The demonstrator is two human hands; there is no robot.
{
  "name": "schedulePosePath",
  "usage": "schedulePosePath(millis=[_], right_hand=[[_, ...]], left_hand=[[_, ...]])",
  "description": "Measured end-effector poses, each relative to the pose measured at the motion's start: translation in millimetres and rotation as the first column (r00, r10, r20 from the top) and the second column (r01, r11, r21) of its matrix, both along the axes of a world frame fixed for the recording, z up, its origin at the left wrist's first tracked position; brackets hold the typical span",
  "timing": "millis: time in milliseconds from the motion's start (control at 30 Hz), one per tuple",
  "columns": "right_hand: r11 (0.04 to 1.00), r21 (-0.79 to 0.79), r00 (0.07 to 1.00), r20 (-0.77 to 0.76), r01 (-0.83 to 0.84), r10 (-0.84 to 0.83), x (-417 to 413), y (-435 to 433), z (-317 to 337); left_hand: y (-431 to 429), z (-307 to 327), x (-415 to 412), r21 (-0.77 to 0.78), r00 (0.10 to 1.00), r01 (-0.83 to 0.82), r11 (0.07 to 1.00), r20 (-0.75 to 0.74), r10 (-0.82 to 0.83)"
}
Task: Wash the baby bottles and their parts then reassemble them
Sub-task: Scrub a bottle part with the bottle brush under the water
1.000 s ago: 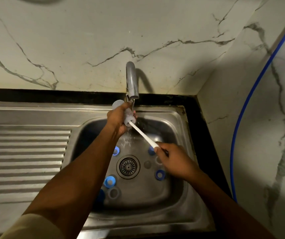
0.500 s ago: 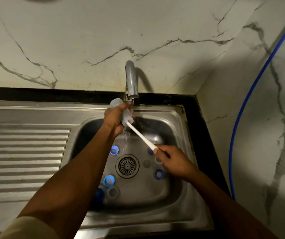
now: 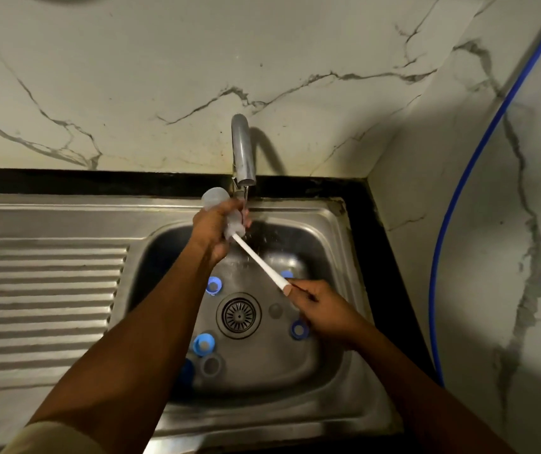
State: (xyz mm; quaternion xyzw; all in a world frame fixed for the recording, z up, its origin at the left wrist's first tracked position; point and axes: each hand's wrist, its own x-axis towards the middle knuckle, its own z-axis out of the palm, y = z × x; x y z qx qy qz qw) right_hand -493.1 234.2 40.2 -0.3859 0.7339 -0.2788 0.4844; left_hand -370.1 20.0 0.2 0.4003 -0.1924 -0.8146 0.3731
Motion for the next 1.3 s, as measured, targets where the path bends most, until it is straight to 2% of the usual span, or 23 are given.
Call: schedulePosePath(millis=[67, 133, 200, 233, 300, 400, 467, 533, 600, 667, 733, 767, 800, 833, 933, 967, 1033, 1100, 1167, 1200, 1233, 1267, 1300], right_hand=[[0.985, 0.024, 0.864, -0.478, -0.169, 0.159, -6.0, -3.6, -10.2], [0.990, 0.016, 0.798, -0.590, -0.141, 0.123, -2.1, -7.1, -9.1], [0.993, -0.090, 0.931, -0.362, -0.076, 0.039, 6.8, -7.4, -4.4], [0.994, -0.100, 0.995, -0.079, 0.045, -0.053, 9.3, -7.0, 0.3], [0.986, 0.091, 0.885, 0.434, 0.140, -0.166, 12.6, -2.0, 13.0], [0.986, 0.153, 0.778, 0.611, 0.064, -0.145, 16.0, 4.4, 11.5], [0.991, 0.081, 0.892, 0.432, 0.110, -0.135, 12.7, 4.2, 1.0], [0.995, -0.074, 0.998, -0.010, 0.060, -0.061, 1.0, -0.3, -4.8], [0.994, -0.069, 0.896, -0.442, -0.080, 0.041, -7.1, -6.3, -9.9], [0.994, -0.076, 0.822, -0.570, -0.081, 0.023, -1.4, -9.1, -10.0], [0.986, -0.164, 0.922, -0.385, -0.036, -0.031, 9.3, -7.2, -6.6], [0.984, -0.165, 0.986, -0.138, 0.071, -0.094, 11.6, -5.2, -1.5], [0.983, -0.079, 0.976, 0.161, 0.164, -0.149, 11.3, -2.4, 4.8], [0.982, 0.025, 0.899, 0.401, 0.185, -0.179, 8.9, 0.4, 11.9], [0.990, 0.130, 0.765, 0.632, 0.048, -0.120, 5.1, 4.2, 17.1], [0.991, 0.124, 0.774, 0.621, 0.052, -0.118, 4.9, 4.3, 13.0], [0.993, 0.021, 0.903, 0.414, 0.118, -0.116, 0.7, 3.8, 4.2], [0.988, -0.155, 0.991, -0.125, 0.030, -0.049, -10.0, 1.1, -4.2], [0.993, -0.087, 0.827, -0.561, -0.078, 0.016, -14.7, -1.4, -12.3], [0.996, -0.064, 0.789, -0.614, -0.058, 0.006, -11.4, -3.2, -15.8], [0.996, -0.081, 0.822, -0.570, -0.045, -0.009, -6.2, -3.5, -18.6], [0.991, -0.132, 0.904, -0.425, -0.020, -0.038, -0.5, -3.2, -18.7], [0.980, -0.182, 0.981, -0.161, 0.076, -0.106, 2.8, -3.1, -17.4]], left_hand=[[2.6, -4.8, -6.7, -0.277, 0.910, -0.011, 0.961, 0.396, 0.125], [3.3, -4.3, -10.4, -0.442, 0.873, 0.060, 0.895, 0.457, 0.168], [-2.9, -1.8, -7.0, -0.366, 0.929, 0.044, 0.930, 0.358, 0.097], [-6.4, 0.2, -3.0, -0.258, 0.977, -0.015, 0.966, 0.204, 0.069], [-8.7, 5.7, 6.6, -0.025, 0.987, -0.023, 0.999, -0.157, 0.018], [-11.8, 21.3, 9.7, 0.078, 0.932, 0.067, 0.995, -0.362, -0.035], [-11.5, 26.7, 4.9, 0.021, 0.969, 0.074, 0.997, -0.238, -0.067], [-5.7, 26.4, -0.8, -0.214, 0.983, 0.018, 0.977, 0.180, 0.021], [1.5, 18.9, -8.6, -0.458, 0.873, 0.010, 0.889, 0.437, 0.216], [5.4, 12.7, -14.8, -0.468, 0.878, 0.016, 0.884, 0.430, 0.211], [-1.3, 8.3, -10.1, -0.330, 0.943, 0.007, 0.944, 0.316, 0.103], [-6.5, 6.2, -3.7, -0.225, 0.986, -0.004, 0.974, 0.164, 0.042], [-7.2, 9.5, 2.6, -0.116, 1.000, -0.008, 0.993, -0.016, 0.006], [-9.5, 10.1, 7.0, -0.008, 0.982, -0.009, 1.000, -0.189, 0.007], [-10.9, 23.9, 5.2, 0.104, 0.878, 0.019, 0.994, -0.477, 0.033], [-10.6, 28.2, 1.9, 0.088, 0.875, 0.033, 0.996, -0.484, 0.014], [-13.1, 26.1, -4.9, -0.019, 0.967, 0.042, 0.999, -0.249, -0.045], [-14.3, 15.2, -9.2, -0.279, 0.974, 0.009, 0.960, 0.221, 0.056], [-12.1, 3.0, -13.0, -0.455, 0.872, 0.063, 0.889, 0.459, 0.173], [-7.3, 4.8, -15.1, -0.474, 0.861, 0.070, 0.878, 0.472, 0.186], [-4.6, 6.0, -14.9, -0.473, 0.877, 0.059, 0.879, 0.445, 0.180], [-3.1, 9.6, -12.6, -0.436, 0.917, 0.040, 0.899, 0.374, 0.141], [-3.6, 12.1, -8.8, -0.364, 0.966, 0.017, 0.931, 0.247, 0.079]])
